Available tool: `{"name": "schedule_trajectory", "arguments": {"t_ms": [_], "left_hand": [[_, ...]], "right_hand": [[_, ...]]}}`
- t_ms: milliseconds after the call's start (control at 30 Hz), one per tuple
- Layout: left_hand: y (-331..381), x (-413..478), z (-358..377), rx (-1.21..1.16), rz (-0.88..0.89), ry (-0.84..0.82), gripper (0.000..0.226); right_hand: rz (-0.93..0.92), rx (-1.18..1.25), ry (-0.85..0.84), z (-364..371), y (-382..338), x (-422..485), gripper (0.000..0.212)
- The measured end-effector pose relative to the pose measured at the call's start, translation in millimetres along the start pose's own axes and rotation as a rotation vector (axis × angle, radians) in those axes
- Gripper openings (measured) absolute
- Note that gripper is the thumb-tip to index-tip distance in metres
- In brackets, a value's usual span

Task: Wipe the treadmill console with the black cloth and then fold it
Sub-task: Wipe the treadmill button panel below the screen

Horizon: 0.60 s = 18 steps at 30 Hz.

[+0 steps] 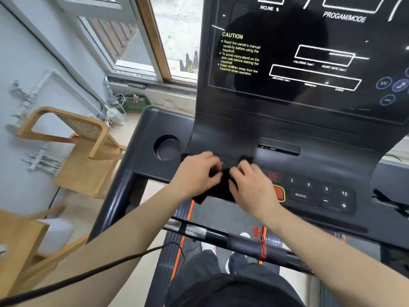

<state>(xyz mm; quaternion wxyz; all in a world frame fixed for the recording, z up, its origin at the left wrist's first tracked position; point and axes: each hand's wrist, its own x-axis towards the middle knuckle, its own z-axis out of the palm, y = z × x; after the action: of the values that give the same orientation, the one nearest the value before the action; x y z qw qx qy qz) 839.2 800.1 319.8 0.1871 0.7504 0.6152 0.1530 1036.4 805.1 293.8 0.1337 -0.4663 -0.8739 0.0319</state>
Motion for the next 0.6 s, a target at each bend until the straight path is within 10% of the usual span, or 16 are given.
{"name": "schedule_trajectory", "arguments": {"t_ms": [300,600], "left_hand": [[-19.0,8.6,13.0,0.097,-0.093,0.241,0.02],[1.6,-25.9,22.4,0.016,0.122,0.146,0.013]], "right_hand": [[0.041,0.024,-0.013,11.1,-6.8,38.8,0.013],[0.072,0.018,-0.099,9.8,-25.9,-31.4,0.016]]}}
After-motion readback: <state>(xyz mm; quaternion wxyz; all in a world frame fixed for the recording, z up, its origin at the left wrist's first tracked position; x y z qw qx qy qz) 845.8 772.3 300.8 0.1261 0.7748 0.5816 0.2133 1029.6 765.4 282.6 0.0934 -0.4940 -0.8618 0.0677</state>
